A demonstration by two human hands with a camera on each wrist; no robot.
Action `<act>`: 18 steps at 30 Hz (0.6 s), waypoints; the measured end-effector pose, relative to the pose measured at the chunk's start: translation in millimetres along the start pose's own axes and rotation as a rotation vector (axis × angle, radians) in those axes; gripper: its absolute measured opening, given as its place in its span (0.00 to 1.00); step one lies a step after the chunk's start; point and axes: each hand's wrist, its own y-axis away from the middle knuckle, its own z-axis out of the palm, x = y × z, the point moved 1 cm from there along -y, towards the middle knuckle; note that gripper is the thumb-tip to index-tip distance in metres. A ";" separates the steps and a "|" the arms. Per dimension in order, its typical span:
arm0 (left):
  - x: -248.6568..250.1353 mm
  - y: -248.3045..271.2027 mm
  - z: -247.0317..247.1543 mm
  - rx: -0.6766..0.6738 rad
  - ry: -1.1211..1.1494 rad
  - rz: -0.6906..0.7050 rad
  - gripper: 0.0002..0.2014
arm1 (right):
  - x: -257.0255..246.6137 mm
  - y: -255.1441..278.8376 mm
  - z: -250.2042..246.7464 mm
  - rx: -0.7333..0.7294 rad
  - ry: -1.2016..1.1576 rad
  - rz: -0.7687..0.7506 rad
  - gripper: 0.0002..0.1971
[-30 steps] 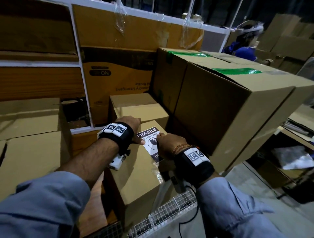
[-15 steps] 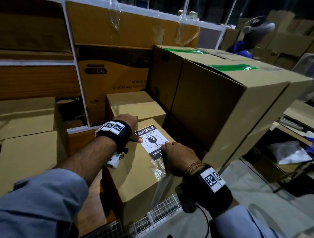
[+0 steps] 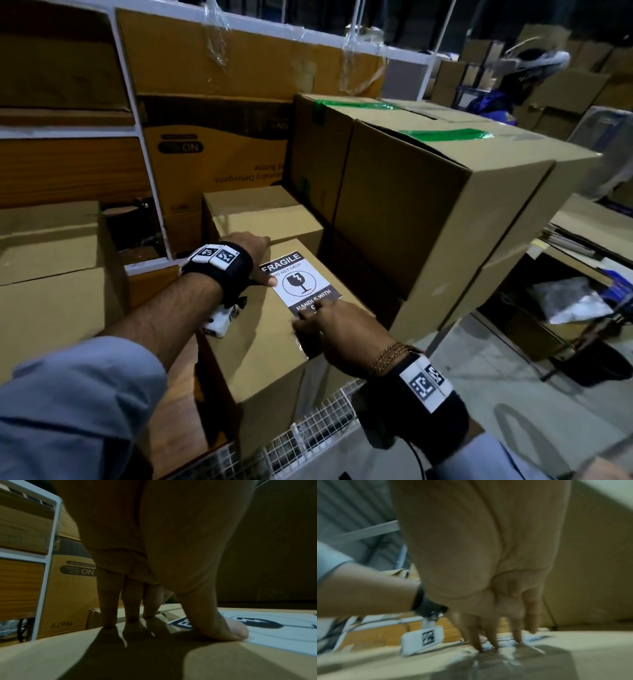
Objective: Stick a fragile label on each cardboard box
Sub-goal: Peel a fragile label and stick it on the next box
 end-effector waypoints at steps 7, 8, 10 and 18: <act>-2.7 23.4 -7.3 -0.068 0.109 0.032 0.42 | 33.4 6.5 6.5 0.230 -0.378 0.090 0.24; -5.2 30.7 -12.3 -0.066 0.145 0.015 0.44 | 41.5 3.5 11.4 0.269 -0.374 0.146 0.26; -15.2 47.8 -16.4 -0.015 0.227 -0.069 0.45 | 55.2 -2.6 20.1 0.253 -0.367 0.242 0.30; -19.7 128.8 40.5 0.089 0.511 -0.452 0.47 | 75.1 -14.4 49.5 0.171 -0.494 0.273 0.46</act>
